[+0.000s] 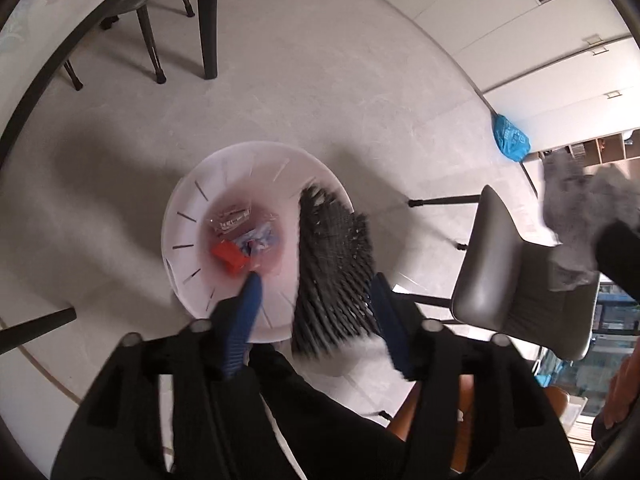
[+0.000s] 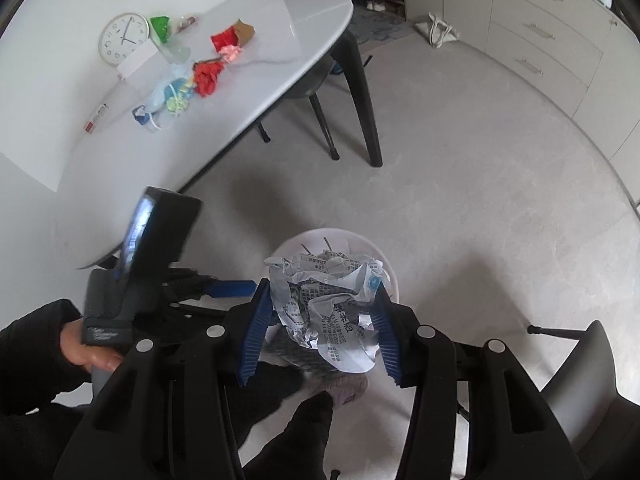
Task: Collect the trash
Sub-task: 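Carry the net and paper to the wastebasket and open both tools, then move both tools back over the table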
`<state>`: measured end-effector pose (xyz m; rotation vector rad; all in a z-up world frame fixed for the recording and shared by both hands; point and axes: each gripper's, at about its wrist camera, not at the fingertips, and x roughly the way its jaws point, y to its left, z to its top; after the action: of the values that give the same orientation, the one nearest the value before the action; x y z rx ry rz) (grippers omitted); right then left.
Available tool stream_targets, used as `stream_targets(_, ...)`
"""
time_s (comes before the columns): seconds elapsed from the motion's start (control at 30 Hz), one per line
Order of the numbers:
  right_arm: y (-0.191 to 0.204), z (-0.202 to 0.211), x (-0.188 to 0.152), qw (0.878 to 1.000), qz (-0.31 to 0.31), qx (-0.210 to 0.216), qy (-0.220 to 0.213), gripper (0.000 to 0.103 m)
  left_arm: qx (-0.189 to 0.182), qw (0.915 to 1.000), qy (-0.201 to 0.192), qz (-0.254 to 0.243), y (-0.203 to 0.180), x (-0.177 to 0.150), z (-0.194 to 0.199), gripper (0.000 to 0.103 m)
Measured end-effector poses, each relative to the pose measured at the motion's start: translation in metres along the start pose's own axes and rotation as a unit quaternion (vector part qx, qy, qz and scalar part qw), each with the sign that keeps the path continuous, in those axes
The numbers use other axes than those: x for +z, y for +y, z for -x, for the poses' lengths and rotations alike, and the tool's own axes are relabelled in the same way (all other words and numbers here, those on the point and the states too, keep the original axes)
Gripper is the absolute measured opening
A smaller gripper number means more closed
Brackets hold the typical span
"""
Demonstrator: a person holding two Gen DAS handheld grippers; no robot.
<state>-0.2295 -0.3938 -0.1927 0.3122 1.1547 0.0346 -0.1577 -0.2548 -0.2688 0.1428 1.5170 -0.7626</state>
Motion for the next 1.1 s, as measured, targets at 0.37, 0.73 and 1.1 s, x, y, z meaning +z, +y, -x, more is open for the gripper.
stream_targets(0.37, -0.01, -0.036, 0.005, 1.0, 0.001, 0.002, 0.026, 0.052, 0.07, 0.9957, -0.058, 0.017, 0.005, -0.008, 0.066, 0.09)
stream_targets(0.73, 0.034, -0.114, -0.002, 0.996, 0.017, -0.039, 0.077, 0.087, 0.152, 0.9731, -0.169, 0.038, 0.029, 0.0, 0.174, 0.095)
stream_targets(1.1, 0.062, -0.029, 0.059, 0.999, -0.008, -0.044, -0.023, 0.097, 0.153, 0.961, -0.222, 0.062, 0.078, 0.013, 0.217, 0.095)
